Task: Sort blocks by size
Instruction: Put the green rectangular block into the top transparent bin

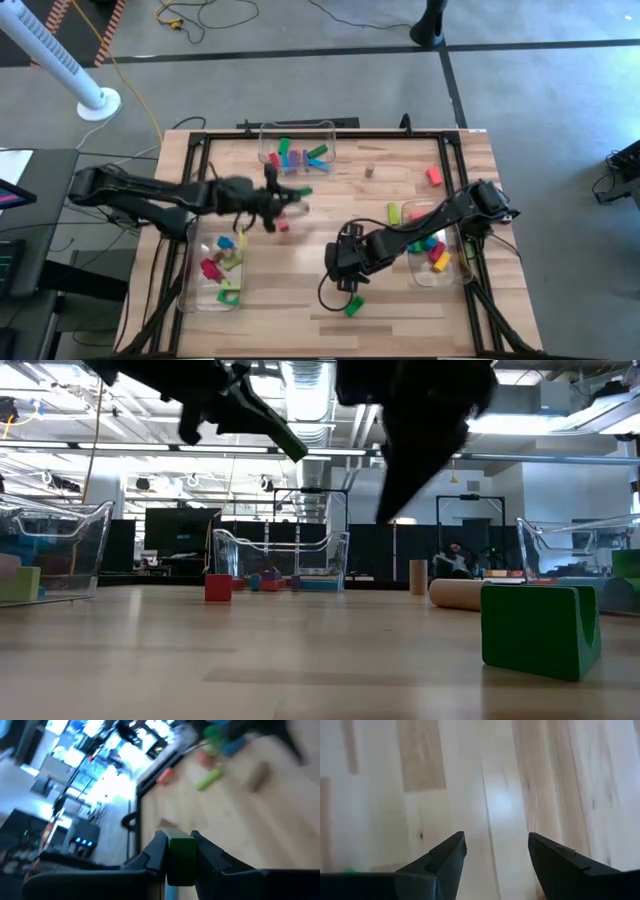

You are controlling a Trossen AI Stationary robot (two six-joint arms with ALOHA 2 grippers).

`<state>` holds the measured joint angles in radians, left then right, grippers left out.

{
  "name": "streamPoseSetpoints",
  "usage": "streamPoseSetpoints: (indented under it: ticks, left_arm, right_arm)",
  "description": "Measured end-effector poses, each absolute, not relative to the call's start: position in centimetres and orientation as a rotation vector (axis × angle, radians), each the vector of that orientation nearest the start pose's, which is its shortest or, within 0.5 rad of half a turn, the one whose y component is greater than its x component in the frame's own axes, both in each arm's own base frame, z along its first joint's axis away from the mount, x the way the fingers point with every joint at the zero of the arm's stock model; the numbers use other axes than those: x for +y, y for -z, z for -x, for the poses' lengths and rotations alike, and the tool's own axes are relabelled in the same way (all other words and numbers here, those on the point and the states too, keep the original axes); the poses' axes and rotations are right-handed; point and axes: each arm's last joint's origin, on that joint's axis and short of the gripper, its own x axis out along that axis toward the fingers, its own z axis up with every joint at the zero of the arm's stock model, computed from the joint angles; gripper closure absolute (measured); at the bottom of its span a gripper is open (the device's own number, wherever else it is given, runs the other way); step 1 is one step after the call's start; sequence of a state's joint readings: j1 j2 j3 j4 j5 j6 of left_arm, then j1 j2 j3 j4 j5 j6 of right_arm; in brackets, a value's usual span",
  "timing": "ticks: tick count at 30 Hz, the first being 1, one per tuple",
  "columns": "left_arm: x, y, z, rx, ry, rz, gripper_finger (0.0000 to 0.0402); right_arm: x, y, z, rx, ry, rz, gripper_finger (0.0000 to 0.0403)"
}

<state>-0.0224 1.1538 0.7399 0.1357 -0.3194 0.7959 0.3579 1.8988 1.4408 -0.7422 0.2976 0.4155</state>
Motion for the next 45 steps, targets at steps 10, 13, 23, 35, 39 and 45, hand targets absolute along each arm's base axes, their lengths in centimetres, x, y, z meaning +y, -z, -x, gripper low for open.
streamPoseSetpoints:
  ticks: [10,13,23,35,39,45]
  left_arm:
    - [10.4,-27.7,-23.5,0.395,-0.371,-0.616,0.0345]
    - [13.1,-27.2,-23.0,0.360,-0.406,-0.511,0.0344]
    - [20.0,-23.7,-23.7,0.375,-0.479,-0.185,0.0343]
    - [23.5,-22.1,-26.5,0.466,-0.523,0.090,0.0342]
    - [23.6,-22.3,-26.5,0.491,-0.542,0.108,0.0333]
    - [23.5,-22.0,-26.3,0.532,-0.538,0.128,0.0313]
  right_arm:
    - [14.8,-19.5,-35.1,1.069,0.250,-0.005,0.0155]
    - [15.2,-19.4,-35.0,1.051,0.258,0.001,0.0155]
    - [14.8,-19.5,-35.3,1.033,0.274,-0.004,0.0155]
    - [14.9,-19.5,-35.2,1.032,0.277,0.008,0.0155]
    - [14.9,-19.5,-35.2,1.029,0.275,0.017,0.0155]
    - [14.9,-19.5,-35.3,1.019,0.284,0.029,0.0155]
